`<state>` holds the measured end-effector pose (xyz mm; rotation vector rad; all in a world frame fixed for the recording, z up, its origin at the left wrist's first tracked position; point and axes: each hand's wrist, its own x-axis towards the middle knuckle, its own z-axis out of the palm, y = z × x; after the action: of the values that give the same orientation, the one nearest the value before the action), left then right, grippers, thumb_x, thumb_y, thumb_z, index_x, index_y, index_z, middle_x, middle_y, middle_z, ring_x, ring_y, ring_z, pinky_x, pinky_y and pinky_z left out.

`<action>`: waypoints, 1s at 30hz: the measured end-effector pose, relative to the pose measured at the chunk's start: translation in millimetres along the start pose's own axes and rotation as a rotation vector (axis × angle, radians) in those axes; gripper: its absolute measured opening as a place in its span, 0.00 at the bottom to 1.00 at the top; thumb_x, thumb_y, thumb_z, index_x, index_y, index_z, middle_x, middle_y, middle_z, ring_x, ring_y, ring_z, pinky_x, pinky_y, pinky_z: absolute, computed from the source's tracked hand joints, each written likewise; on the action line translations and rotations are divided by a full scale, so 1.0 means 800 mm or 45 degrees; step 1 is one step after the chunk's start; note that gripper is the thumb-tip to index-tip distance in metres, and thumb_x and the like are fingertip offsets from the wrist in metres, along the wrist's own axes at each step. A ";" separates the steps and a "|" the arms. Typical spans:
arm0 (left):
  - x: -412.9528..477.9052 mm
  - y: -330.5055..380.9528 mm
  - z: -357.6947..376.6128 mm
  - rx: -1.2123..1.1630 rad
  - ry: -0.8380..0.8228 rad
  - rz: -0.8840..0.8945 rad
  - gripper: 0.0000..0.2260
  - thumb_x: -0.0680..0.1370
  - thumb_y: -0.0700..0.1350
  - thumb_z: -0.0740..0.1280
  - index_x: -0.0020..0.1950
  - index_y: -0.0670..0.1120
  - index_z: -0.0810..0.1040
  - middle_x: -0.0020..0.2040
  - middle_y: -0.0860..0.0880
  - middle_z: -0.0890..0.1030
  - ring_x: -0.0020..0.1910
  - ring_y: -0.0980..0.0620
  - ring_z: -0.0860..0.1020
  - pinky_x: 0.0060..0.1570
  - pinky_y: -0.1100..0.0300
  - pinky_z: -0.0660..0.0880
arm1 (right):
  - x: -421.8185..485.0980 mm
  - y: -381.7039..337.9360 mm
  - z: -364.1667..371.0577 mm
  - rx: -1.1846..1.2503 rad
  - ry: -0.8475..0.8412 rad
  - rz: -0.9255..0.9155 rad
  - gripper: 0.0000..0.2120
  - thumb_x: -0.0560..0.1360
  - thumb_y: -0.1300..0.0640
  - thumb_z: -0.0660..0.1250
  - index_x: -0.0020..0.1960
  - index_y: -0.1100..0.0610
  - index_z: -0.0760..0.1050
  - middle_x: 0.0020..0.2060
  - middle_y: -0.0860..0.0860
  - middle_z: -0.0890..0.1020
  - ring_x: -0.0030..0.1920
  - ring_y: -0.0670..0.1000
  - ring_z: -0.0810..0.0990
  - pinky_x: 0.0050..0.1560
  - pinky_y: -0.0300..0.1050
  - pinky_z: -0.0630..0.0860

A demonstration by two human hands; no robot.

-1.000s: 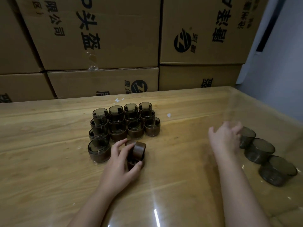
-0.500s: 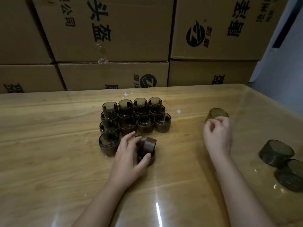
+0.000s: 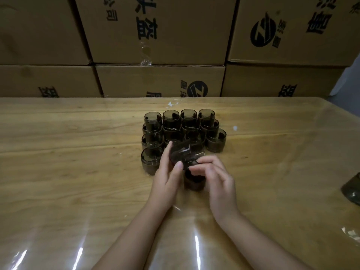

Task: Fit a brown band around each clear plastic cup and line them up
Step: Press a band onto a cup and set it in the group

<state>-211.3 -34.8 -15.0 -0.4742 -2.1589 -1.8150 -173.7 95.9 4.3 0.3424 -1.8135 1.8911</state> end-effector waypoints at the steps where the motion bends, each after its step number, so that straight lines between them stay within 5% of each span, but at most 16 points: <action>1: -0.001 0.001 0.001 -0.002 -0.009 -0.008 0.27 0.74 0.60 0.61 0.72 0.59 0.60 0.63 0.72 0.72 0.64 0.71 0.69 0.58 0.77 0.64 | 0.002 0.000 0.001 0.184 0.068 0.138 0.19 0.76 0.48 0.59 0.38 0.54 0.85 0.43 0.48 0.81 0.44 0.48 0.82 0.44 0.40 0.78; 4: -0.002 0.002 0.002 0.075 -0.010 0.045 0.27 0.72 0.60 0.65 0.69 0.64 0.61 0.64 0.62 0.73 0.63 0.64 0.73 0.61 0.71 0.68 | 0.010 0.006 -0.003 0.357 0.162 0.325 0.22 0.76 0.47 0.58 0.35 0.56 0.84 0.38 0.51 0.83 0.37 0.49 0.82 0.36 0.40 0.79; 8: -0.002 0.003 0.005 0.051 0.039 0.080 0.26 0.70 0.59 0.67 0.66 0.62 0.64 0.60 0.58 0.73 0.57 0.65 0.75 0.54 0.73 0.70 | 0.011 0.010 -0.012 -0.067 0.076 -0.004 0.14 0.76 0.47 0.59 0.44 0.47 0.82 0.48 0.44 0.81 0.51 0.48 0.80 0.50 0.44 0.77; 10: -0.002 0.004 0.006 0.007 0.139 0.104 0.24 0.70 0.58 0.68 0.64 0.60 0.65 0.59 0.60 0.74 0.54 0.66 0.76 0.50 0.73 0.72 | 0.009 0.017 -0.015 -0.291 0.004 -0.133 0.12 0.77 0.49 0.60 0.55 0.47 0.78 0.57 0.45 0.79 0.62 0.50 0.75 0.62 0.50 0.73; 14: -0.004 0.006 0.002 0.009 0.242 0.230 0.24 0.72 0.53 0.69 0.64 0.63 0.64 0.59 0.73 0.72 0.53 0.67 0.77 0.48 0.74 0.73 | 0.003 0.022 -0.007 -0.185 -0.178 0.024 0.22 0.77 0.49 0.61 0.70 0.50 0.69 0.68 0.47 0.74 0.70 0.48 0.70 0.69 0.57 0.68; 17: -0.003 0.007 0.003 0.006 0.247 0.294 0.26 0.72 0.51 0.70 0.66 0.65 0.64 0.63 0.70 0.70 0.57 0.63 0.77 0.50 0.71 0.74 | 0.002 0.023 -0.007 -0.167 -0.196 0.034 0.23 0.77 0.49 0.61 0.71 0.48 0.67 0.70 0.47 0.72 0.71 0.47 0.69 0.69 0.56 0.68; 20: -0.001 0.002 0.006 0.096 0.228 0.395 0.27 0.73 0.49 0.71 0.69 0.53 0.65 0.68 0.56 0.69 0.65 0.55 0.73 0.54 0.68 0.74 | 0.002 0.021 -0.011 -0.218 -0.164 -0.029 0.22 0.78 0.50 0.60 0.72 0.50 0.67 0.70 0.47 0.72 0.71 0.47 0.69 0.68 0.55 0.70; 22: 0.002 0.001 0.007 0.183 0.210 0.443 0.26 0.72 0.48 0.71 0.67 0.49 0.66 0.68 0.48 0.69 0.67 0.59 0.70 0.53 0.71 0.72 | 0.001 0.018 -0.011 -0.307 -0.155 -0.136 0.21 0.79 0.52 0.60 0.71 0.54 0.67 0.70 0.46 0.72 0.71 0.47 0.69 0.67 0.54 0.71; 28: 0.000 0.005 0.004 0.331 0.040 0.611 0.22 0.73 0.49 0.71 0.65 0.49 0.69 0.68 0.48 0.71 0.68 0.57 0.70 0.53 0.66 0.73 | 0.006 0.006 -0.012 -0.375 -0.174 -0.225 0.22 0.79 0.55 0.58 0.72 0.60 0.67 0.71 0.50 0.70 0.72 0.46 0.67 0.70 0.43 0.66; 30: -0.001 0.007 0.008 0.351 -0.009 0.666 0.22 0.74 0.50 0.72 0.65 0.48 0.69 0.68 0.48 0.72 0.68 0.55 0.71 0.56 0.57 0.75 | 0.010 0.003 -0.016 -0.324 -0.185 -0.160 0.22 0.80 0.53 0.57 0.72 0.57 0.65 0.71 0.49 0.70 0.72 0.46 0.67 0.71 0.44 0.65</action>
<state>-208.4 -27.5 -11.7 -0.8763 -1.9973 -1.2186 -180.0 110.0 4.9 0.5015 -2.0488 1.5642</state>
